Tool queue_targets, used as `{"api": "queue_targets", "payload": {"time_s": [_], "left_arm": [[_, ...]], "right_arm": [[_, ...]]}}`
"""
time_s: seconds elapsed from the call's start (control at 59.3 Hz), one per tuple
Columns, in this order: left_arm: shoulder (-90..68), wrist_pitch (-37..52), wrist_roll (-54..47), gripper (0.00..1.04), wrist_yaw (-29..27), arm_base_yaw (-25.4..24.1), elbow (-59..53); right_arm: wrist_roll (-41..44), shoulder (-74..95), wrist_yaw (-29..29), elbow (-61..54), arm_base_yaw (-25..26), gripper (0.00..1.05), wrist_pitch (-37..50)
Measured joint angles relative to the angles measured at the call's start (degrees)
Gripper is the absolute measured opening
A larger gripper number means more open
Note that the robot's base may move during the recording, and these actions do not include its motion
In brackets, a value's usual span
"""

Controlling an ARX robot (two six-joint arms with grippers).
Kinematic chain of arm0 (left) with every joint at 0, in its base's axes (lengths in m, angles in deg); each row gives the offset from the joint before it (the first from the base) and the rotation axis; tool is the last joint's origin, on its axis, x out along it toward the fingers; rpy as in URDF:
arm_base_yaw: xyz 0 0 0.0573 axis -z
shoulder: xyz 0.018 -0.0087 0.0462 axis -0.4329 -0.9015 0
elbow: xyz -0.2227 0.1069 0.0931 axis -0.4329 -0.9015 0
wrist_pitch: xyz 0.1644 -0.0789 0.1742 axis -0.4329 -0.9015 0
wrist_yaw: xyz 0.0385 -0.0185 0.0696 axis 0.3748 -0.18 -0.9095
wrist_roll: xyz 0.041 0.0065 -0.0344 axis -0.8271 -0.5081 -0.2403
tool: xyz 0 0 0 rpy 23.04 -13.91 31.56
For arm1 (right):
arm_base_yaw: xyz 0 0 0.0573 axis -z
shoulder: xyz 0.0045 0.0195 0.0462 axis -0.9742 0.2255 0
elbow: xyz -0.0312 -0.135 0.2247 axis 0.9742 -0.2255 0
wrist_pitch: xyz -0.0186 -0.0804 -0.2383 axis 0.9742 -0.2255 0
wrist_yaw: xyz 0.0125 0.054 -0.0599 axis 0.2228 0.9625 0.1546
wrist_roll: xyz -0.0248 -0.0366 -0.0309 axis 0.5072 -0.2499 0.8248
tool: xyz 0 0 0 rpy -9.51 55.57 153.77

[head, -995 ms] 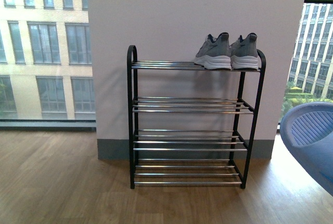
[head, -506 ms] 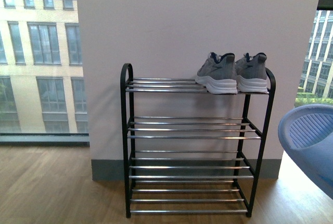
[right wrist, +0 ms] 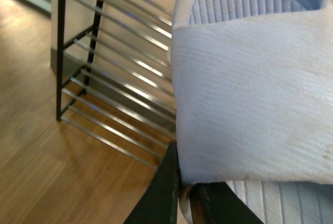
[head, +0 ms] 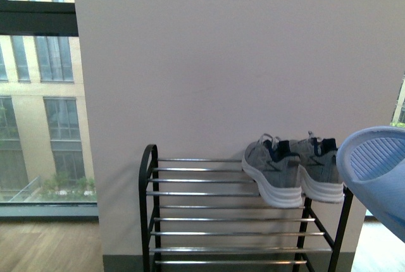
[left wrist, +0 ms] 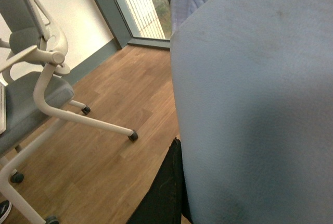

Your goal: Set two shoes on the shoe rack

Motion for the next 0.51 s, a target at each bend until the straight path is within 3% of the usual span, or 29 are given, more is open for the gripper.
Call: {"api": "queue_targets", "payload": {"time_s": [0.506], "left_arm": [[0.0, 0.0, 0.0, 0.02, 0.1, 0.0, 0.0]], "right_arm": [[0.0, -0.1, 0.0, 0.0, 0.0, 0.02, 0.0]]}}
